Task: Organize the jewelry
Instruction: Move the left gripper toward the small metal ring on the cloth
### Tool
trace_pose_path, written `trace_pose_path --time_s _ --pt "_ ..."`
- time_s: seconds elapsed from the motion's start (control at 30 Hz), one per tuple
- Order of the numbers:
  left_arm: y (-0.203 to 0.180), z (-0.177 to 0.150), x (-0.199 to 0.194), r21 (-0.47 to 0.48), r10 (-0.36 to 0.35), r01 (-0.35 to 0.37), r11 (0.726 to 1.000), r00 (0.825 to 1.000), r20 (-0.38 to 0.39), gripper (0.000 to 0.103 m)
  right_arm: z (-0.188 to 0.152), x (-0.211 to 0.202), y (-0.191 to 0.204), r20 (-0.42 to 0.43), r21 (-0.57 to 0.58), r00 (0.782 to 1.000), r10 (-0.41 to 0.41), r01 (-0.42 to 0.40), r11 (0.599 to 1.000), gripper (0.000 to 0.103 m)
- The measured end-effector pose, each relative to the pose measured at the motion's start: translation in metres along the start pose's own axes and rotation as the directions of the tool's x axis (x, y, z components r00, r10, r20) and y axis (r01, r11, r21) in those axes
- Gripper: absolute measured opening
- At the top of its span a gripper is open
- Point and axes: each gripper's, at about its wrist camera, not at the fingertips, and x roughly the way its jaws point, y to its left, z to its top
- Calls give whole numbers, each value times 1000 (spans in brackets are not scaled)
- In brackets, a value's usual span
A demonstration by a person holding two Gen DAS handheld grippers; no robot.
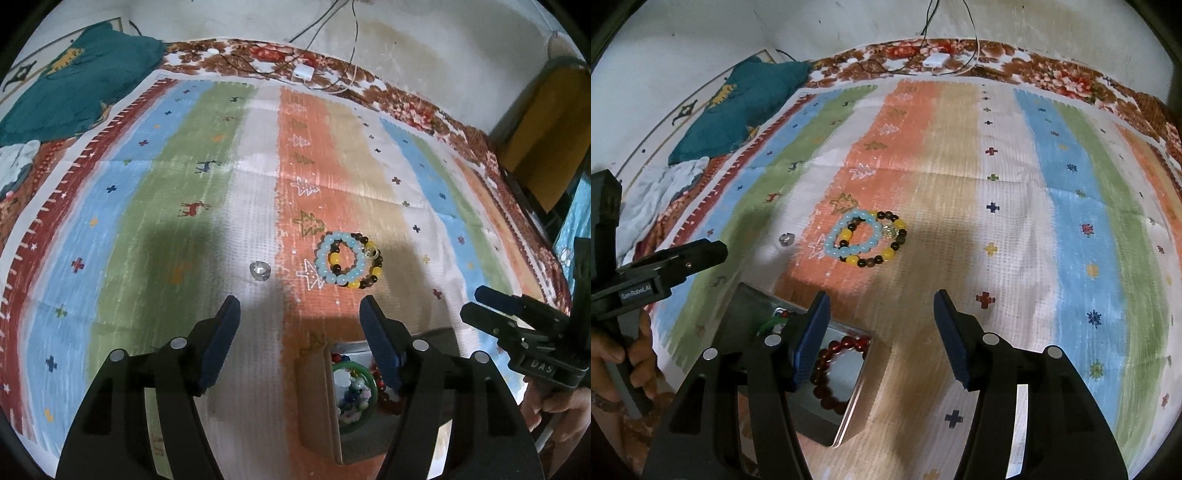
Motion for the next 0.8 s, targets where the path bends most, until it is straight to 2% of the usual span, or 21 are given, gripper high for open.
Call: trace_pose_path --time_s 0.8 --pt "3 30 62 77 52 -46 996 995 -84 67 35 68 -14 -108 1 994 -13 13 1000 58"
